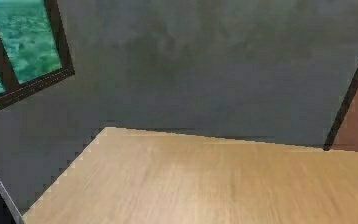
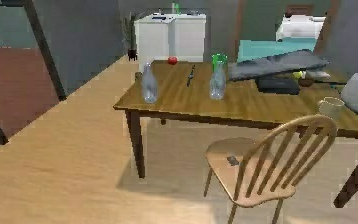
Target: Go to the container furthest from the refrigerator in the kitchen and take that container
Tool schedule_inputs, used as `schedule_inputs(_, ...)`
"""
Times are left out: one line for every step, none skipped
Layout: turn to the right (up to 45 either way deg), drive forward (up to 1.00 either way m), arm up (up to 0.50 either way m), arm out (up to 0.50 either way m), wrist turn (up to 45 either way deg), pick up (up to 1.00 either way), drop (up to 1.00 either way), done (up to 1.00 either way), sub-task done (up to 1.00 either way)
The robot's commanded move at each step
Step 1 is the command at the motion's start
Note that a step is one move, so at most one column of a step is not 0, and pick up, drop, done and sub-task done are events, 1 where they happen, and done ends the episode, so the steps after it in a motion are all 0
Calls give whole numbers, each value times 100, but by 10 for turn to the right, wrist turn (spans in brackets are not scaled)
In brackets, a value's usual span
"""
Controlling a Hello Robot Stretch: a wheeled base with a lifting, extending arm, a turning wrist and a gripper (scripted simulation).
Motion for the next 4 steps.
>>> schedule_inputs(450, 0, 0, 0, 0, 0, 0, 0, 0)
schedule_inputs(0, 100, 0, 0, 0, 0, 0, 0, 0)
schedule_inputs(0, 35, 0, 0, 0, 0, 0, 0, 0)
schedule_inputs(450, 0, 0, 0, 0, 0, 0, 0, 0)
